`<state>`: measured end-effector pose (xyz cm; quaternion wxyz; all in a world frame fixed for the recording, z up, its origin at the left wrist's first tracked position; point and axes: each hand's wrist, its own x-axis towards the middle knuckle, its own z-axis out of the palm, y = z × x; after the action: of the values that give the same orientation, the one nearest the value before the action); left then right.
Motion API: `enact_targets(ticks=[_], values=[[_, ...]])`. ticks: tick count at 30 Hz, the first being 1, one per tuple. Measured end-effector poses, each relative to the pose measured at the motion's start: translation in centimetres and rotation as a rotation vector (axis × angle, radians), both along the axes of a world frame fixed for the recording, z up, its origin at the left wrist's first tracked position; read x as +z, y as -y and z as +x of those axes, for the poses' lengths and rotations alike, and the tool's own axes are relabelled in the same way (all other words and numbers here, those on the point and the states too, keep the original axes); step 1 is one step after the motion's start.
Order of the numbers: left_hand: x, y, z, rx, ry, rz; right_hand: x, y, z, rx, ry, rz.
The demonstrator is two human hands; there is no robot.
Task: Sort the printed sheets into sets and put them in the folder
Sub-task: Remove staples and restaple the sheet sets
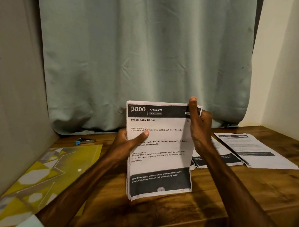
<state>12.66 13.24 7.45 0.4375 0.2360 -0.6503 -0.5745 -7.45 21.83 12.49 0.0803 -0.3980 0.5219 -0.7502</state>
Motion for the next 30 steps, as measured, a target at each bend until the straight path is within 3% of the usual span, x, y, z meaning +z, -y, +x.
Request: enact_targets(ticks=[4, 8, 10, 17, 30], values=[[-0.8, 0.0, -0.2, 0.108, -0.021, 0.004, -1.1, -0.8, -0.4, 0.188, -0.013, 0.066], [-0.4, 0.4, -0.2, 0.146, -0.084, 0.05, -5.6, -1.4, -1.3, 0.359, 0.072, 0.255], [-0.8, 0.5, -0.3, 0.144, -0.091, 0.07, -8.2, -1.3, -1.0, 0.372, 0.12, 0.334], [-3.4, 1.9, 0.3, -0.036, -0.115, 0.288, -10.3, -0.6, 0.1, 0.266, 0.131, 0.296], [-1.1, -1.3, -0.9, 0.17, -0.106, -0.164, -7.6, -0.9, 1.0, 0.139, 0.026, 0.06]])
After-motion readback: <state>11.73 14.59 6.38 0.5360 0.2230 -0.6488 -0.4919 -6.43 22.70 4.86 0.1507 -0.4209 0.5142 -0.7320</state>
